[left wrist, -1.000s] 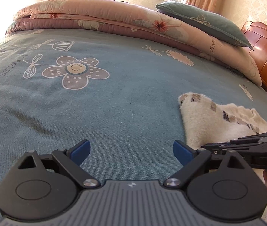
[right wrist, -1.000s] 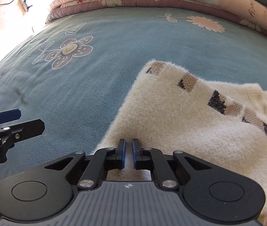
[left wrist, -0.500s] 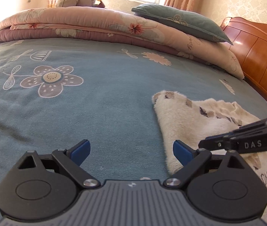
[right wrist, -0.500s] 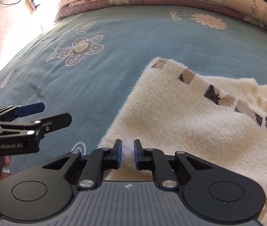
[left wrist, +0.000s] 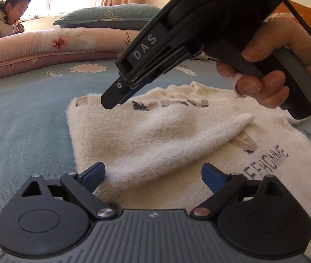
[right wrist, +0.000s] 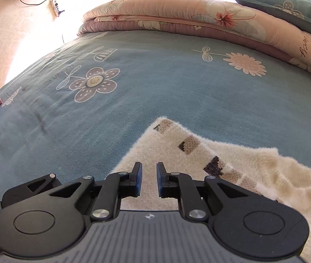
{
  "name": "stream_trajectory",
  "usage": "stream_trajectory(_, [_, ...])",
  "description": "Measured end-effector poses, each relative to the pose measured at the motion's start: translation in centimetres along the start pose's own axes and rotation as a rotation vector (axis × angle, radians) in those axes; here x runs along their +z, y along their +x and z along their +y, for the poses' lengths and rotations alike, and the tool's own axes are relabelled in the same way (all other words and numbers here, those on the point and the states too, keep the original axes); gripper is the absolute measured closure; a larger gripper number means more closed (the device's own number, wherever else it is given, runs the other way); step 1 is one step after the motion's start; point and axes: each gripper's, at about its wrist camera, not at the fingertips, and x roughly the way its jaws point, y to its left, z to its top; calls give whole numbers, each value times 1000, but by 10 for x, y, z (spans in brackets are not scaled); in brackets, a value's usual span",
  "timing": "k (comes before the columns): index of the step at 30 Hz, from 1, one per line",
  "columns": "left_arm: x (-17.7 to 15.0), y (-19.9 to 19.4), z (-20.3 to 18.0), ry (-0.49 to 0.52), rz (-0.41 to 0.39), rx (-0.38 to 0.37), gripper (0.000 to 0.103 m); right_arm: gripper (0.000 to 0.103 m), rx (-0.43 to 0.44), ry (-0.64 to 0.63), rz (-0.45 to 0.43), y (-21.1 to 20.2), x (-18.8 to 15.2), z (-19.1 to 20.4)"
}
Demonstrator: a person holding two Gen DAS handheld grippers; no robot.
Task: Fold clothes
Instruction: 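Lift the sleeve with the right gripper and carry it across the body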
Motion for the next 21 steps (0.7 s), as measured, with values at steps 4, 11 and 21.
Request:
stream_trajectory(4, [-3,0,2,-21,6,-19,8,87,46,-47,39,32,8,7])
stream_trajectory(11, [-6,-1,9,-58,9,-39,8,91,-2,-62,37,77,11,1])
stream_trajectory(21, [-9,-3,5,-40,17,-30,8,88,-87,-33,-71,64,27,-2])
